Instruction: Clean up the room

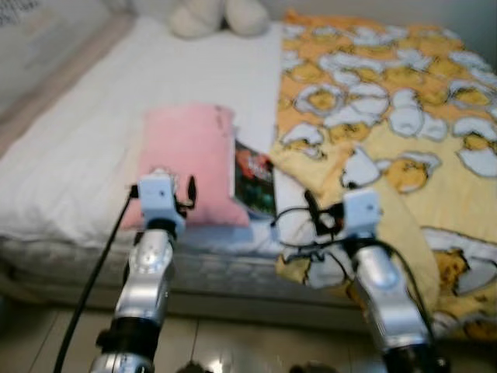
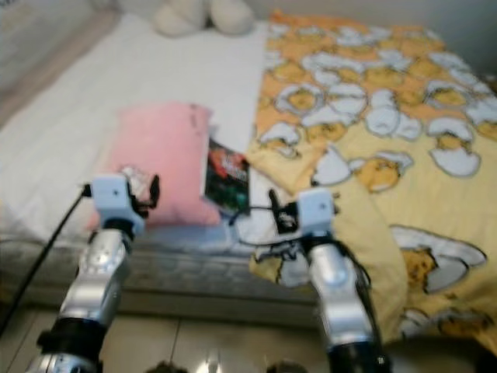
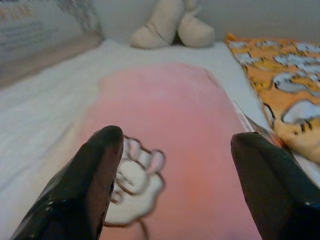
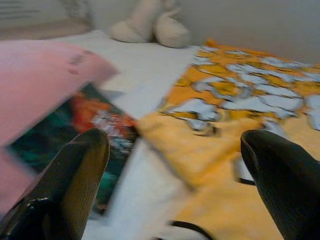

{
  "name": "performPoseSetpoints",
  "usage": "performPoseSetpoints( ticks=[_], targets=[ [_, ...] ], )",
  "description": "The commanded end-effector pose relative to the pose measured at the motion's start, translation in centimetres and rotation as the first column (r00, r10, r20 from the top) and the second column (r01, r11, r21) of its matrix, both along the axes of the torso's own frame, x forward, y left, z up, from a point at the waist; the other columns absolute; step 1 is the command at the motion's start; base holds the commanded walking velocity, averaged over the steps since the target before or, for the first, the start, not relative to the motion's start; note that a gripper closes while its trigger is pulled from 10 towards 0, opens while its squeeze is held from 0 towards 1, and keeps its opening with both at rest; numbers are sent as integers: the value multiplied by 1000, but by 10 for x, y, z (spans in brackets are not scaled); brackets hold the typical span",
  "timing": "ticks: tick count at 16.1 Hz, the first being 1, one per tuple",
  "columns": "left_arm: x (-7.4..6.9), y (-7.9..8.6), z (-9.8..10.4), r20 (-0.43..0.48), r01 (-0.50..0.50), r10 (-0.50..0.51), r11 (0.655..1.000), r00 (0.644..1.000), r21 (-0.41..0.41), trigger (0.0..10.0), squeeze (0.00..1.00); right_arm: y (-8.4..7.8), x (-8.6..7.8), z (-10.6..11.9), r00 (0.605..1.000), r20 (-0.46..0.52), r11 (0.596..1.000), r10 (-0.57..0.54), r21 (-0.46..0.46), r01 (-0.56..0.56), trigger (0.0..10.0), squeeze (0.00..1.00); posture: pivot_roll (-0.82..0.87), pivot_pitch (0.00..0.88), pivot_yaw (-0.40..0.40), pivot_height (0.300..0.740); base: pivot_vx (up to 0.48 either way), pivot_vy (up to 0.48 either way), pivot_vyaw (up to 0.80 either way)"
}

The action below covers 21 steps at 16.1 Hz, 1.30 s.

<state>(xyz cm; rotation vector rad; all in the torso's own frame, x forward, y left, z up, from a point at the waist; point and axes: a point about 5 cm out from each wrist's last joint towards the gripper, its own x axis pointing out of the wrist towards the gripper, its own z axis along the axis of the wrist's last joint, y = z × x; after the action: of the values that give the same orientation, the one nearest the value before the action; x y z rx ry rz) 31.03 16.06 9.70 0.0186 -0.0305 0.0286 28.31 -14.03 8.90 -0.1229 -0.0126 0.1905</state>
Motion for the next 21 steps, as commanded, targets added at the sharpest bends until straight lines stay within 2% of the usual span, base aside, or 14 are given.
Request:
performPoseSetpoints(
  ticks=[1, 2, 5, 6, 7, 8, 11, 14, 17, 21],
  targets=[
    [6, -7, 17, 71, 34, -33, 999, 997, -2, 10000, 1000, -2, -1, -4, 1000, -14, 1000, -12, -22, 12, 10000, 0, -150, 0, 45, 740, 0, 0, 0],
    [5, -7, 17, 42, 33, -36, 997, 998, 70, 10000, 1000, 0, -2, 1, 1000, 22, 999, 12, 33, -13, 10000, 1000, -147, 0, 42, 740, 0, 0, 0],
    [2, -9, 15, 23, 32, -35, 993, 999, 114, 10000, 1000, 0, 2, 0, 1000, 4, 1000, 12, 3, -12, 10000, 1000, -146, 0, 41, 740, 0, 0, 0],
    [2, -9, 16, 20, 31, -34, 990, 999, 137, 10000, 0, 0, 2, -3, 1000, -11, 1000, 10, -9, -11, 10000, 0, -144, 0, 41, 740, 0, 0, 0],
    [4, -6, 18, 20, 15, -17, 997, 1000, 80, 10000, 0, 0, 2, -5, 1000, -23, 1000, 7, -8, -7, 10000, 0, -143, 0, 39, 740, 0, 0, 0],
    [4, -2, 20, 19, -2, 1, 998, 1000, 67, 10000, 0, 1, 2, -6, 1000, -25, 1000, 12, 2, -12, 10000, 0, -141, 0, 40, 740, 345, 334, 0],
    [9, -2, 22, 9, -4, 3, 996, 1000, 90, 10000, 0, 4, 1, -6, 999, -22, 999, 31, 33, -30, 10000, 0, -143, 0, 38, 740, 371, 220, 0],
    [10, -3, 22, 3, 1, -2, 997, 1000, 74, 10000, 0, 5, 3, -4, 999, -23, 999, 39, 37, -39, 10000, 0, -153, 0, 42, 740, 423, 0, 0],
    [9, -7, 21, -3, 9, -9, 998, 1000, 62, 10000, 0, 3, 6, -1, 1000, -16, 999, 23, 39, -22, 10000, 0, -151, 0, 44, 740, 420, 0, 688],
    [20, -7, 34, 22, 28, -30, 996, 999, 80, 10000, 0, 2, 5, -3, 1000, -15, 999, 14, 47, -13, 10000, 0, -149, 0, 46, 740, 471, 0, 166]
  ],
)
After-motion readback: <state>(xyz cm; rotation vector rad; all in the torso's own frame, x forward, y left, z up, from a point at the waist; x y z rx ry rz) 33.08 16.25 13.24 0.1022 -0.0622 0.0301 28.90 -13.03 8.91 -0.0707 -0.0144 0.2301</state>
